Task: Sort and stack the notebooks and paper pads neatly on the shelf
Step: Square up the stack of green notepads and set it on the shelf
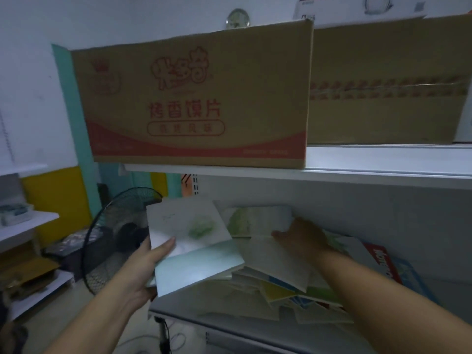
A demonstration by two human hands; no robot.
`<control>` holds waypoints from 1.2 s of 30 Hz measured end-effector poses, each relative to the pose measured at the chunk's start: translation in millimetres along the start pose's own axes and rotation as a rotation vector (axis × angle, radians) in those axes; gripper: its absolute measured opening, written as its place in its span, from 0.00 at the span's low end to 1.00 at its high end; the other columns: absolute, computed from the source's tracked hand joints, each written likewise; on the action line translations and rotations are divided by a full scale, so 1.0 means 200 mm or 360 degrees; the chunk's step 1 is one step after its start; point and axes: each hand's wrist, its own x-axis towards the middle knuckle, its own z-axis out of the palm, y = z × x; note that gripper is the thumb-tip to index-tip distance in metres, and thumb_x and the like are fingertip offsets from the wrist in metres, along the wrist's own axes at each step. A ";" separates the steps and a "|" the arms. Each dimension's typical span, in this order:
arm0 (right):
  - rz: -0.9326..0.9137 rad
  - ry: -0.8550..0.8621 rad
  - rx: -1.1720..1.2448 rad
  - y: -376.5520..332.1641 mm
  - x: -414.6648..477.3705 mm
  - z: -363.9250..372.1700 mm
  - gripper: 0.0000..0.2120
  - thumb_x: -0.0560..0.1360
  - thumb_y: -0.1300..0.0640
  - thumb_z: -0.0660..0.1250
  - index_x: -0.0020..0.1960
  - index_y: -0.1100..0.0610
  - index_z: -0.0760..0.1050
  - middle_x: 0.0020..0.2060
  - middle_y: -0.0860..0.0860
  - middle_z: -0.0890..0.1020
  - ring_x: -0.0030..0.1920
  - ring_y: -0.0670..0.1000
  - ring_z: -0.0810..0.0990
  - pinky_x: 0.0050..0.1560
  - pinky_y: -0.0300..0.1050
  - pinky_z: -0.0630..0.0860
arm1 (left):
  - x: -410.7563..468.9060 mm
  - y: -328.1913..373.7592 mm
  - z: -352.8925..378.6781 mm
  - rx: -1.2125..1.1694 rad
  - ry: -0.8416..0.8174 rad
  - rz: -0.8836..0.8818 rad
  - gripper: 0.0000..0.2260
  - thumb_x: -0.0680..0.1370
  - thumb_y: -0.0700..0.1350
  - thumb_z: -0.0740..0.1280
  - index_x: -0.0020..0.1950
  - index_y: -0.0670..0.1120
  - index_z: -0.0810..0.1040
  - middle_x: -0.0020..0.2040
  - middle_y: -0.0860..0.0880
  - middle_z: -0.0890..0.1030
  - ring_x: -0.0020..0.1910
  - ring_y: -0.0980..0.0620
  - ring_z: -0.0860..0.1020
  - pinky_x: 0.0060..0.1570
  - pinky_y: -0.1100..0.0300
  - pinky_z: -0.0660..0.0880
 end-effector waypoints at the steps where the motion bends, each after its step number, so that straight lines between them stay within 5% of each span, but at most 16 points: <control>1: 0.0003 -0.0021 0.0043 -0.02 0.01 -0.01 0.27 0.70 0.41 0.67 0.59 0.60 0.74 0.57 0.56 0.79 0.55 0.57 0.79 0.52 0.47 0.77 | -0.01 0.00 -0.01 0.0005 -0.0005 0.0006 0.16 0.78 0.40 0.63 0.65 0.51 0.71 0.55 0.41 0.80 0.49 0.39 0.79 0.47 0.49 0.76; 5: 0.0226 -0.0162 0.0394 -0.09 0.05 -0.04 0.22 0.69 0.54 0.72 0.58 0.65 0.74 0.54 0.58 0.77 0.55 0.58 0.78 0.49 0.44 0.75 | -0.02 0.02 -0.06 -0.0008 0.0003 0.0010 0.16 0.78 0.41 0.63 0.65 0.52 0.71 0.53 0.43 0.81 0.47 0.41 0.80 0.43 0.50 0.76; 9: 0.0205 0.0068 0.0789 -0.16 0.08 -0.04 0.17 0.72 0.62 0.64 0.61 0.65 0.70 0.57 0.61 0.76 0.56 0.62 0.76 0.54 0.51 0.76 | -0.03 0.05 -0.12 -0.0050 -0.0011 -0.0035 0.16 0.78 0.48 0.63 0.66 0.55 0.70 0.55 0.46 0.81 0.51 0.41 0.80 0.43 0.49 0.78; 12: 0.0172 0.0108 0.1622 -0.18 0.04 -0.08 0.16 0.75 0.68 0.59 0.63 0.63 0.68 0.57 0.59 0.74 0.54 0.62 0.76 0.49 0.55 0.78 | -0.03 0.06 -0.13 -0.0018 -0.0003 -0.0119 0.18 0.78 0.52 0.62 0.68 0.57 0.68 0.57 0.47 0.79 0.53 0.42 0.78 0.38 0.52 0.77; 16: 0.0222 0.0114 0.2360 0.02 -0.03 -0.22 0.11 0.77 0.69 0.57 0.54 0.61 0.76 0.44 0.57 0.79 0.37 0.50 0.80 0.33 0.39 0.79 | -0.04 0.07 -0.17 0.0001 -0.0020 -0.0230 0.15 0.79 0.47 0.61 0.65 0.48 0.72 0.48 0.40 0.79 0.44 0.39 0.79 0.35 0.53 0.77; 18: 0.0160 -0.0126 0.2530 0.15 -0.10 -0.28 0.06 0.70 0.63 0.69 0.46 0.59 0.82 0.37 0.55 0.82 0.31 0.47 0.81 0.28 0.34 0.77 | -0.02 0.06 -0.18 0.0055 -0.0091 -0.0259 0.13 0.79 0.45 0.60 0.63 0.49 0.73 0.49 0.39 0.79 0.46 0.39 0.79 0.40 0.51 0.77; 20: 0.0065 -0.0343 0.2420 0.24 -0.18 -0.31 0.26 0.48 0.56 0.82 0.46 0.59 0.84 0.41 0.56 0.85 0.36 0.51 0.84 0.33 0.39 0.80 | -0.01 0.03 -0.14 0.0119 -0.0238 -0.0267 0.13 0.79 0.43 0.60 0.62 0.51 0.74 0.51 0.40 0.81 0.48 0.38 0.79 0.45 0.49 0.75; 22: 0.0064 -0.0449 0.2257 0.28 -0.22 -0.31 0.37 0.38 0.55 0.84 0.46 0.60 0.84 0.44 0.57 0.85 0.41 0.55 0.84 0.39 0.45 0.82 | -0.01 -0.01 -0.01 0.0140 -0.0468 -0.0313 0.13 0.79 0.42 0.61 0.62 0.52 0.75 0.51 0.42 0.83 0.51 0.39 0.80 0.48 0.49 0.77; 24: 0.0141 -0.0417 0.2094 0.28 -0.27 -0.32 0.32 0.50 0.58 0.82 0.52 0.63 0.79 0.45 0.59 0.84 0.42 0.56 0.83 0.44 0.48 0.81 | -0.03 -0.07 0.16 0.0165 -0.0639 -0.0383 0.13 0.77 0.47 0.64 0.62 0.53 0.75 0.54 0.46 0.84 0.54 0.41 0.80 0.54 0.46 0.76; 26: 0.0249 -0.0228 0.2022 0.30 -0.30 -0.36 0.12 0.70 0.67 0.68 0.53 0.62 0.77 0.41 0.56 0.84 0.40 0.53 0.83 0.40 0.44 0.81 | -0.05 -0.15 0.31 0.0222 -0.0799 -0.0429 0.29 0.68 0.62 0.72 0.66 0.57 0.72 0.62 0.51 0.79 0.62 0.46 0.76 0.65 0.43 0.69; 29: 0.0350 0.0048 0.1784 0.45 -0.35 -0.45 0.13 0.76 0.68 0.61 0.57 0.61 0.77 0.46 0.58 0.83 0.43 0.57 0.81 0.41 0.45 0.77 | -0.12 -0.24 0.53 0.0216 -0.1011 -0.0377 0.43 0.57 0.71 0.73 0.69 0.59 0.69 0.67 0.56 0.74 0.66 0.51 0.73 0.70 0.46 0.61; 33: 0.0418 0.0229 0.1592 0.70 -0.50 -0.62 0.12 0.77 0.67 0.61 0.57 0.58 0.77 0.48 0.60 0.80 0.39 0.54 0.79 0.36 0.40 0.74 | -0.28 -0.34 0.86 0.0267 -0.1163 -0.0435 0.33 0.68 0.58 0.72 0.70 0.51 0.68 0.55 0.59 0.78 0.48 0.65 0.74 0.60 0.58 0.61; 36: 0.0493 0.0404 0.1430 0.88 -0.63 -0.73 0.13 0.77 0.60 0.64 0.62 0.57 0.73 0.48 0.57 0.79 0.41 0.52 0.77 0.39 0.41 0.72 | -0.41 -0.42 1.10 0.0301 -0.1236 -0.0564 0.26 0.68 0.48 0.75 0.65 0.47 0.74 0.45 0.55 0.84 0.40 0.58 0.81 0.51 0.61 0.74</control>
